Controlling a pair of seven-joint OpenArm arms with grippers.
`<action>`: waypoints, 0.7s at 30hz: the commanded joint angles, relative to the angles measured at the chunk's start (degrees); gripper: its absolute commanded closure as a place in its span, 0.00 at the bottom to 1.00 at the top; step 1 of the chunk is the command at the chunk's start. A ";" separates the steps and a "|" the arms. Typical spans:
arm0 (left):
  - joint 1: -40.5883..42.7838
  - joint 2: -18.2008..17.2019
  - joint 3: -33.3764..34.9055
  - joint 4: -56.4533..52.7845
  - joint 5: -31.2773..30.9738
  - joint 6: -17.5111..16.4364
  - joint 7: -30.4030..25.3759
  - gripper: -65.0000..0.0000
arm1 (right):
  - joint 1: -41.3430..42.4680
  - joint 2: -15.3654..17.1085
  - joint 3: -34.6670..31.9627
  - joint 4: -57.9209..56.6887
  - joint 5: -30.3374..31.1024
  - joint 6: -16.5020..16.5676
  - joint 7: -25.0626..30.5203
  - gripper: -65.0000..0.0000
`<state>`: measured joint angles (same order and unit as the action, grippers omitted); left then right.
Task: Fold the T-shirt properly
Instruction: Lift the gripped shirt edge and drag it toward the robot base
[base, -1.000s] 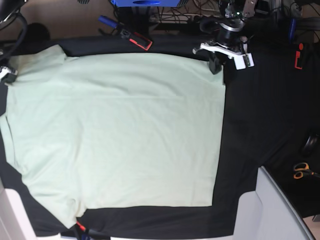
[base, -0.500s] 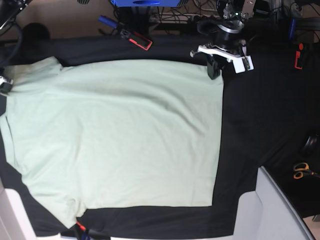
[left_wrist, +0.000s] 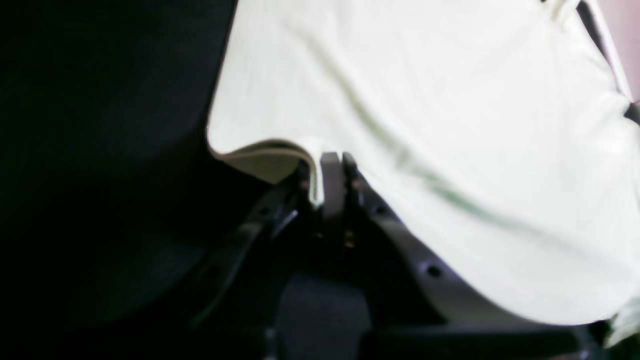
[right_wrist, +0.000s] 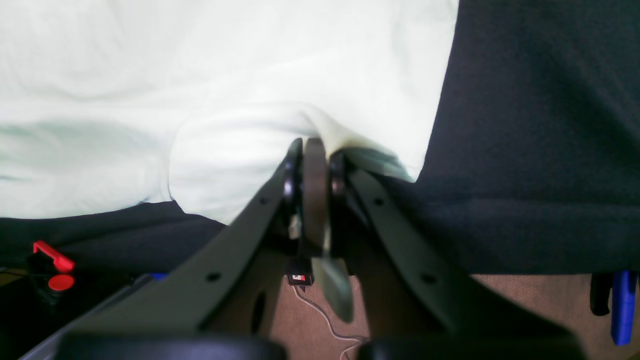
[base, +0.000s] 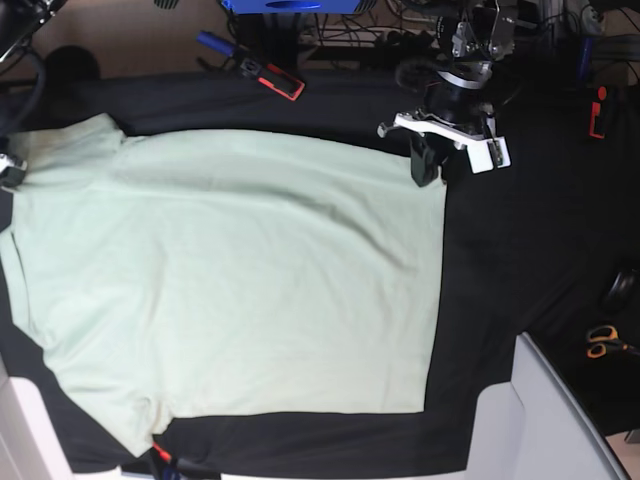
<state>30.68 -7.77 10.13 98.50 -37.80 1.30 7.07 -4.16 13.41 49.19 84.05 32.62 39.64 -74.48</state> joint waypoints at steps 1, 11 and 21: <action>-0.21 -0.01 -0.15 1.68 -0.31 -0.38 -1.31 1.00 | 0.95 1.40 0.09 0.74 0.65 0.36 0.76 1.00; -2.68 -0.01 -0.77 0.71 -0.22 -0.29 -1.58 1.00 | 3.59 2.99 -4.22 -5.15 0.65 0.36 1.38 1.00; -6.28 0.78 -5.34 -1.93 -0.04 -0.29 -1.22 1.00 | 6.85 4.22 -4.31 -8.05 0.57 0.36 1.38 1.00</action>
<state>24.71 -6.81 4.93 95.74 -37.80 1.30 7.29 1.78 16.32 44.75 75.22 32.25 39.64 -73.65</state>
